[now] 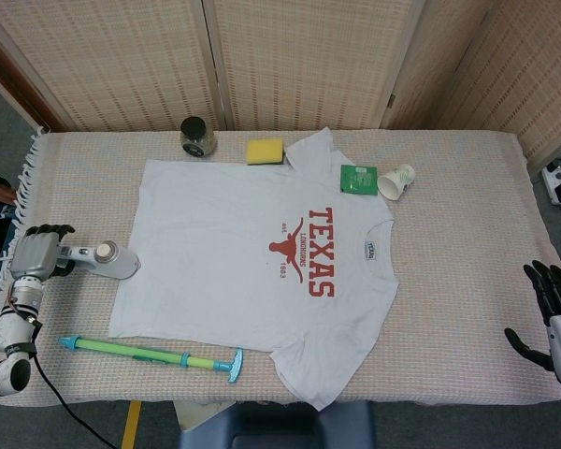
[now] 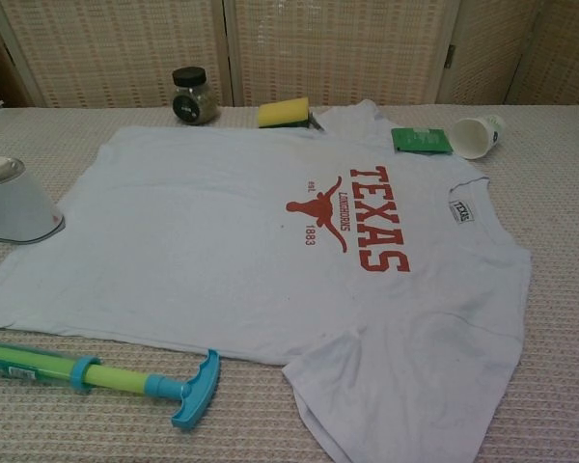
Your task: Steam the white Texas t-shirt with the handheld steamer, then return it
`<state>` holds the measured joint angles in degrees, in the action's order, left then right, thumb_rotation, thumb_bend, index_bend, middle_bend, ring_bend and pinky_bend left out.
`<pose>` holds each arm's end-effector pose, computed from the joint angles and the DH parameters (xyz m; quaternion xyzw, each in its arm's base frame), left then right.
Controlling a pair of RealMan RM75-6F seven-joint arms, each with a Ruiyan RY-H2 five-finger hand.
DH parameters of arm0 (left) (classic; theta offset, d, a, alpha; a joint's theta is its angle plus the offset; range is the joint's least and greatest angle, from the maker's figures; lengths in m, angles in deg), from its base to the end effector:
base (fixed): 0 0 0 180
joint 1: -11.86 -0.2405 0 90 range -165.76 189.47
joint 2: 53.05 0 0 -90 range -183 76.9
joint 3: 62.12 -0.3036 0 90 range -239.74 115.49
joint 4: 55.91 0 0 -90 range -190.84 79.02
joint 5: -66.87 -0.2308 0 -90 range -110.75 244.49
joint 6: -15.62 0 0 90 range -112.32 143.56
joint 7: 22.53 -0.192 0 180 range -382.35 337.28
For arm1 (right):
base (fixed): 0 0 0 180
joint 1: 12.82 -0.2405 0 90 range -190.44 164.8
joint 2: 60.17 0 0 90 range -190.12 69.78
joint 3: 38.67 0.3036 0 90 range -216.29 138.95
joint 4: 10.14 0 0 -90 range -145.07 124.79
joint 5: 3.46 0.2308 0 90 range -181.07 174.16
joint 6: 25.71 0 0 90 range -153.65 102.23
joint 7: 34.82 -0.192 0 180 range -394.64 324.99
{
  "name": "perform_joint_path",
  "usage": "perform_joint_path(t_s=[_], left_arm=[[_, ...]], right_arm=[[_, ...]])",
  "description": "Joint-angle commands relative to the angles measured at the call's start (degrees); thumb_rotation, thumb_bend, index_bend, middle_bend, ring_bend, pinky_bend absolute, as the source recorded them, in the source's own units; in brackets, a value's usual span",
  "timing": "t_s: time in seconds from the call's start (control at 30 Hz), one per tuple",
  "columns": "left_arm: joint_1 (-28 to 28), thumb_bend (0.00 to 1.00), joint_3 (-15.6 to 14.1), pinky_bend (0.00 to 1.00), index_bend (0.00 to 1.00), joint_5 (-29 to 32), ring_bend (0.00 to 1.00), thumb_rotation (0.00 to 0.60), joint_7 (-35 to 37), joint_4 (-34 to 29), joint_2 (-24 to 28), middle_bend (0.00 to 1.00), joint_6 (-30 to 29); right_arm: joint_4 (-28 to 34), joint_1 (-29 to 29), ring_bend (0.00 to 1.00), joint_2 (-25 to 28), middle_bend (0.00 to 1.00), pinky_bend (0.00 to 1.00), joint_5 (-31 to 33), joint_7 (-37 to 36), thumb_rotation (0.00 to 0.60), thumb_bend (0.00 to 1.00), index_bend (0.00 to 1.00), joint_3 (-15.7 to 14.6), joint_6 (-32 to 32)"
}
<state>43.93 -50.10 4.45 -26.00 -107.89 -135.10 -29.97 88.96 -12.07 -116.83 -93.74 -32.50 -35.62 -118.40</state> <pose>-0.4205 0.4648 0.1048 -0.6172 -0.4174 -0.2307 0.6257 -0.3407 -0.1987 0.2135 0.5827 -0.3434 0.3991 0.6191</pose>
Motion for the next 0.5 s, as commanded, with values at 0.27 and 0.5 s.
perform_joint_path(t_s=[0.27, 0.5], left_arm=[[0.80, 0.40, -0.12, 0.28, 0.41, -1.19, 0.30, 0.600, 2.68, 5.43, -3.96, 0.41, -0.62], [1.62, 0.45, -0.21, 0.39, 0.57, -2.10, 0.43, 0.600, 4.53, 8.83, -6.59, 0.55, 0.15]], right_arm=[[-0.16, 0.08, 0.05, -0.29, 0.07, 0.17, 0.03, -0.40, 0.600, 0.19, 0.00, -0.04, 0.16], [-0.17, 0.24, 0.05, -0.27, 0.07, 0.17, 0.32, -0.97, 0.600, 0.18, 0.00, 0.09, 0.05]])
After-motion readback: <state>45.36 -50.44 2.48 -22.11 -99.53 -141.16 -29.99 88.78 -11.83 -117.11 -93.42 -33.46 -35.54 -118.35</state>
